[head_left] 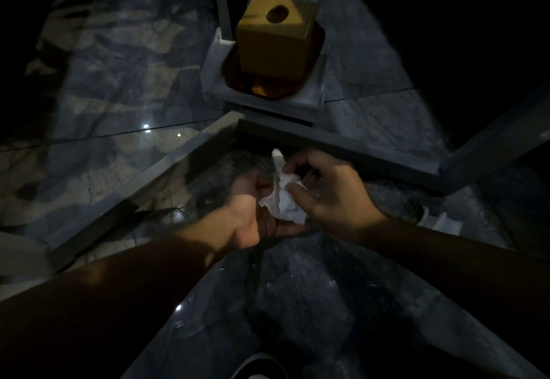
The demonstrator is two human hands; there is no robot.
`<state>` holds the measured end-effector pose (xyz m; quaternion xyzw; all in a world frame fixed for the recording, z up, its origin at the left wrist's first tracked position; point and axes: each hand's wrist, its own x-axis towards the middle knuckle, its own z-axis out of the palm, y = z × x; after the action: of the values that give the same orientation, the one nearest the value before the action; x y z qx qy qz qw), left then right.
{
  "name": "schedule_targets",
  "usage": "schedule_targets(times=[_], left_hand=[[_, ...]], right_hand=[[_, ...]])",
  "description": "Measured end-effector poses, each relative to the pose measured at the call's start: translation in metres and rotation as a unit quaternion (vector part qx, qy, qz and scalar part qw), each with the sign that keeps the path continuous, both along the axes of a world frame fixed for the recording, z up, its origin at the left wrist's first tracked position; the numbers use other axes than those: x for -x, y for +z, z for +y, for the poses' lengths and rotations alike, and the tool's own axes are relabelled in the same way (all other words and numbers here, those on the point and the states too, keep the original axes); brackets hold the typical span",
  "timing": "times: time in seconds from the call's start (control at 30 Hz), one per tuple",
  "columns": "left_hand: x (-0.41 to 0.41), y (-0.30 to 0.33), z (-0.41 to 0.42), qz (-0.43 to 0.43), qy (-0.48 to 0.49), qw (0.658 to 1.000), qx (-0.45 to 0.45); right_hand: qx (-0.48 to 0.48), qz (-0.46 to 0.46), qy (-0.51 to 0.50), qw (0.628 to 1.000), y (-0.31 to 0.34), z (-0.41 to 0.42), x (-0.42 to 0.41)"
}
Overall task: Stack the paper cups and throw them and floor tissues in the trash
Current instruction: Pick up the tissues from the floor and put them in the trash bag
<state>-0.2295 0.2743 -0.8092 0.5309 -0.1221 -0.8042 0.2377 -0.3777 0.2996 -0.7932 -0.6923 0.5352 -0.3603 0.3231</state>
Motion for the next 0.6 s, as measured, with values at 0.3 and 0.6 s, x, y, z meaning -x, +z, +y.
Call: schedule_targets(times=[0.3,0.6], left_hand=[[0.012,0.005,0.003,0.117,-0.018,0.993,0.02],[0.015,-0.012,0.003,0.047,-0.068,0.996,0.028]], right_hand=[[-0.026,0.067,0.06,0.996,-0.018,0.0,0.007],[0.02,0.147,0.127,0.981,-0.016,0.007,0.021]])
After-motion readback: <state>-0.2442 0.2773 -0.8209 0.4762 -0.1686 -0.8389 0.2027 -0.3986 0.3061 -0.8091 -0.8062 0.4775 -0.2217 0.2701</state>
